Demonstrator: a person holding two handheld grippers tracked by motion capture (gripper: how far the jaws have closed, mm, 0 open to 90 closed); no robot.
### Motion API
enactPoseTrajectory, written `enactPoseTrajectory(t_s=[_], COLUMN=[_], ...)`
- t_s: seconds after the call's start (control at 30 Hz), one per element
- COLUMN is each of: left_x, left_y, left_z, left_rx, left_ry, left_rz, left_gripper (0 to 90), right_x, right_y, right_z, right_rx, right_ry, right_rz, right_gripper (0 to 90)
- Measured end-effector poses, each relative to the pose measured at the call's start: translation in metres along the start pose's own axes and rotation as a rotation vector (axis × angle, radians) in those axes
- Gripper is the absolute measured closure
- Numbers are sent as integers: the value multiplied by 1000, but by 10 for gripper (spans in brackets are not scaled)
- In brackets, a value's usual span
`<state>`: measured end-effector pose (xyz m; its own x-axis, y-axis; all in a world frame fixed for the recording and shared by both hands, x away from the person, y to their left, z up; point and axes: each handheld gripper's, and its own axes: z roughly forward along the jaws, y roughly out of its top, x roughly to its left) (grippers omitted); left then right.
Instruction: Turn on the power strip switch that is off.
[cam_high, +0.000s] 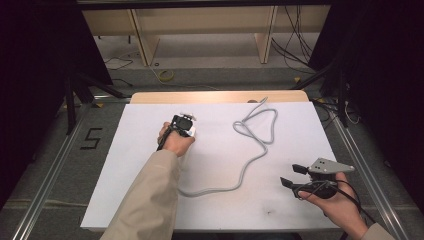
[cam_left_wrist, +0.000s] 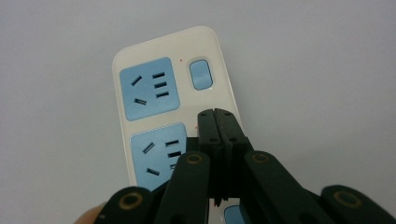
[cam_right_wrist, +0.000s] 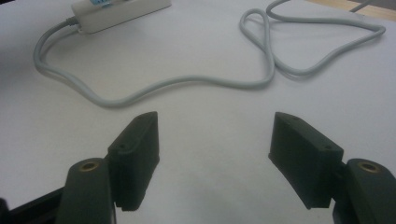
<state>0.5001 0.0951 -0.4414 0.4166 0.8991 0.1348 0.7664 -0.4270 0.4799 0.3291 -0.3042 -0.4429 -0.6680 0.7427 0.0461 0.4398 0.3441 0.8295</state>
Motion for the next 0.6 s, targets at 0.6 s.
enactPoseTrajectory(t_s=[0.6], left_x=[0], left_y=[3], left_z=[1], left_rx=[25], left_ry=[2], left_rz=[-2], left_gripper=[899], right_x=[0], right_y=[0], right_z=[0], right_rx=[1], right_ry=[-1], right_rz=[-2], right_gripper=[334])
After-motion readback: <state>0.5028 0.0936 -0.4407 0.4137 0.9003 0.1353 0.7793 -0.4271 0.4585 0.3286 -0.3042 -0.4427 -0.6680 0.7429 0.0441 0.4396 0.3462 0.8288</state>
